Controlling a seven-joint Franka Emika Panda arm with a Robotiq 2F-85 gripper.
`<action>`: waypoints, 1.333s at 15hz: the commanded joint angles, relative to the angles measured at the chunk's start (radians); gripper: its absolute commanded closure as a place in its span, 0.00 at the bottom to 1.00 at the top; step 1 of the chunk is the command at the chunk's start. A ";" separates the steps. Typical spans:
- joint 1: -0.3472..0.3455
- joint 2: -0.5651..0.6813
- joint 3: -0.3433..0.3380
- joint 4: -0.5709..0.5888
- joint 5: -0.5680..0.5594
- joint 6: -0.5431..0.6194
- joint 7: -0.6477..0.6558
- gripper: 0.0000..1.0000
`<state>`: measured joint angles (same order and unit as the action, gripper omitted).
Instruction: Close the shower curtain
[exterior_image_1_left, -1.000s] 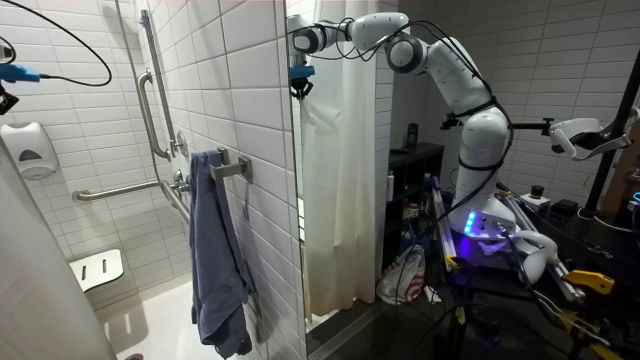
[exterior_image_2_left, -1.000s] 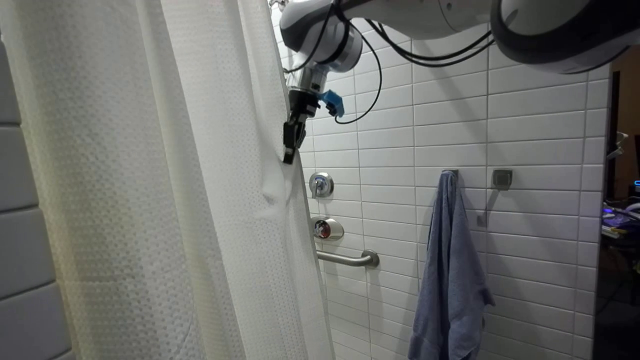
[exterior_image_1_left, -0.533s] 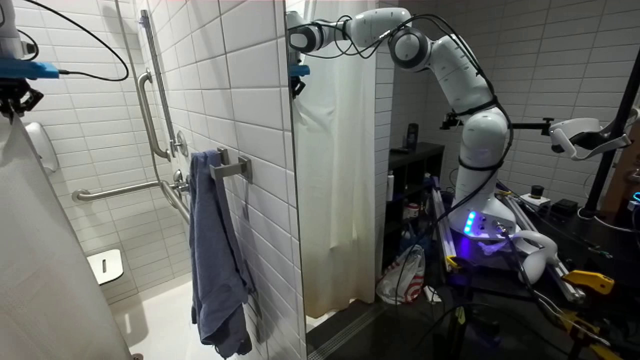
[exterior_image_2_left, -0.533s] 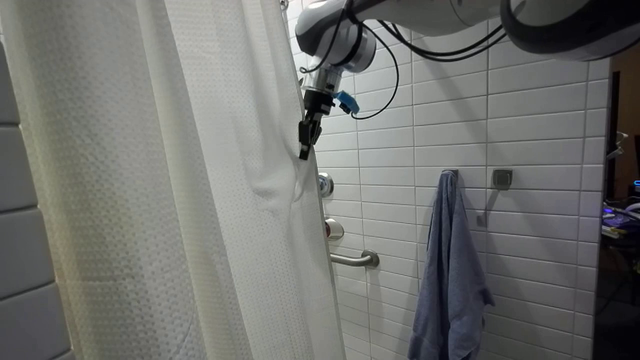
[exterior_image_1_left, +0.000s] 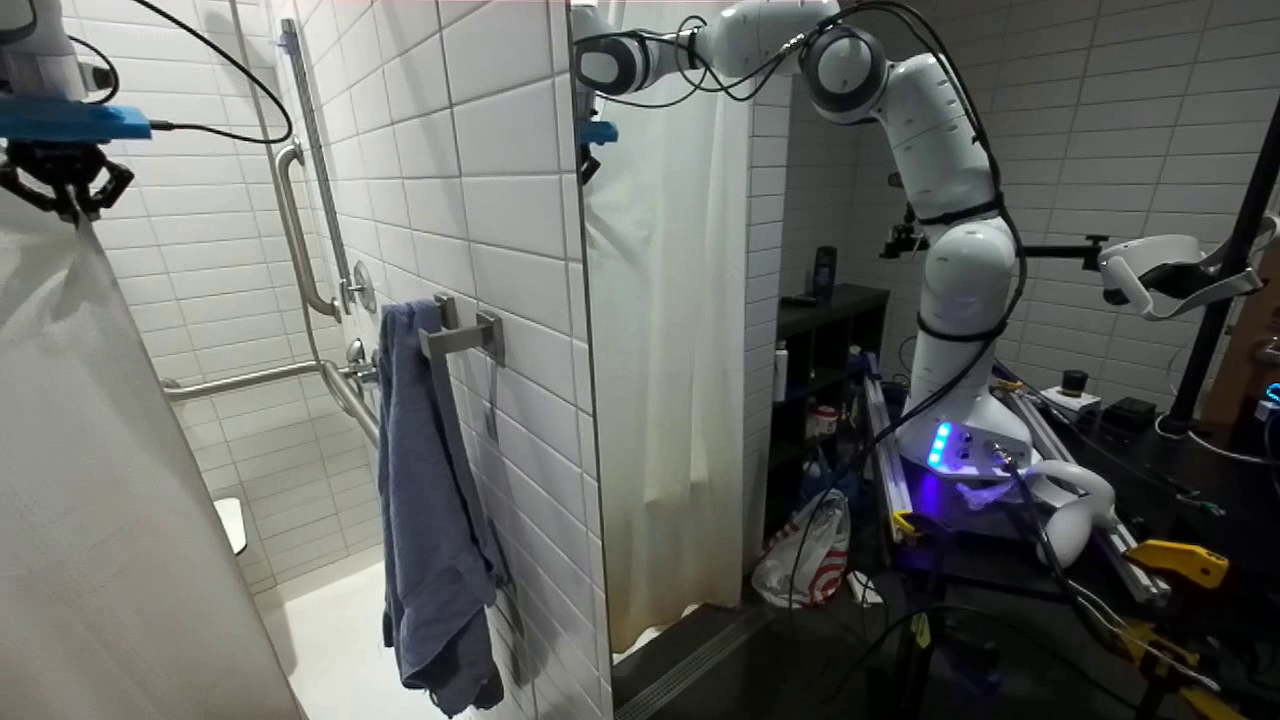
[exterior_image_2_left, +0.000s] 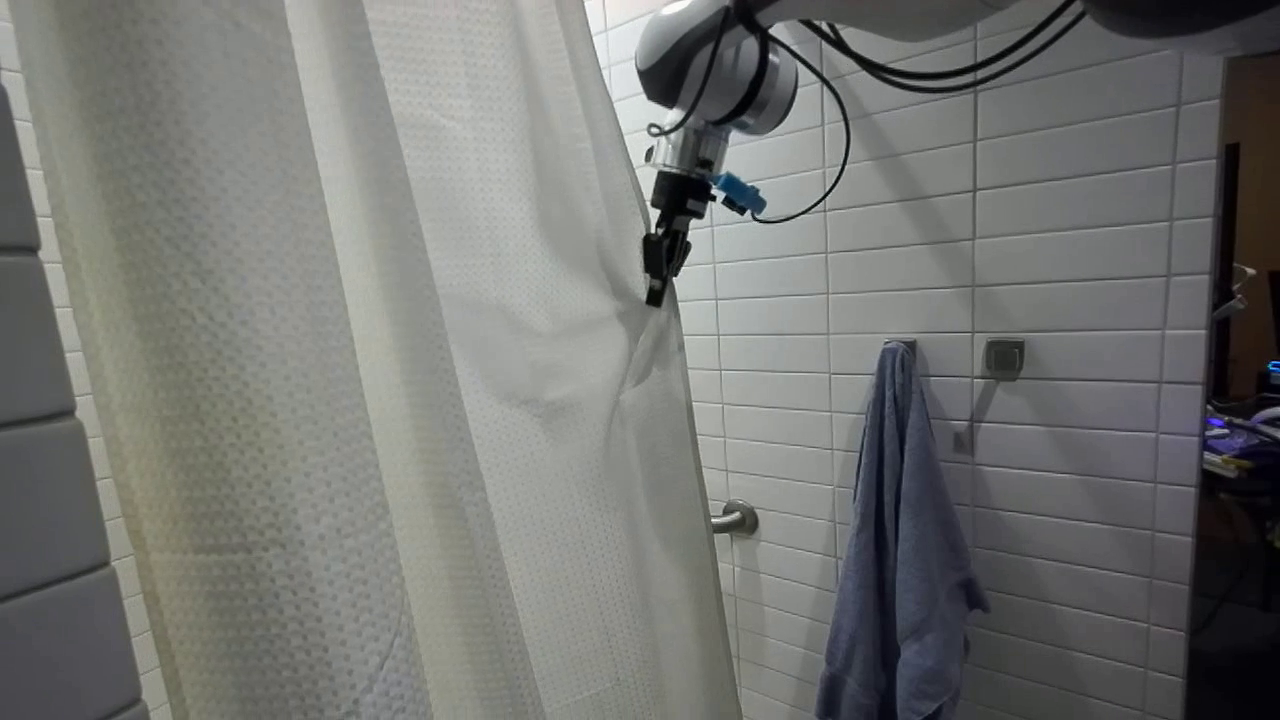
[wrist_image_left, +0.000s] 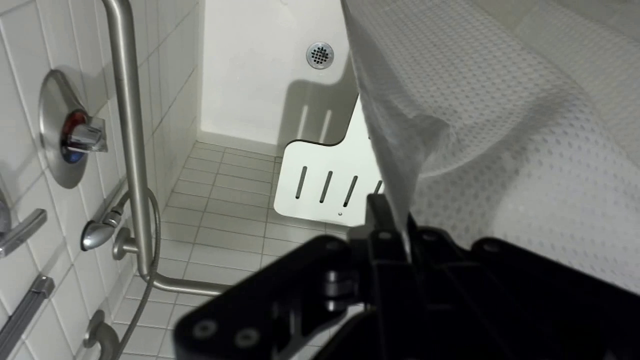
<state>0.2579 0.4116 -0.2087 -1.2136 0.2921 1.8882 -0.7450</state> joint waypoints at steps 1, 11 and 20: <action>0.012 -0.096 -0.035 -0.123 -0.045 0.056 0.033 1.00; -0.194 -0.390 0.062 -0.535 -0.146 0.215 0.051 1.00; -0.302 -0.545 0.057 -0.694 -0.065 0.192 -0.096 1.00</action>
<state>-0.0252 -0.0816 -0.1518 -1.8625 0.1837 2.0979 -0.7447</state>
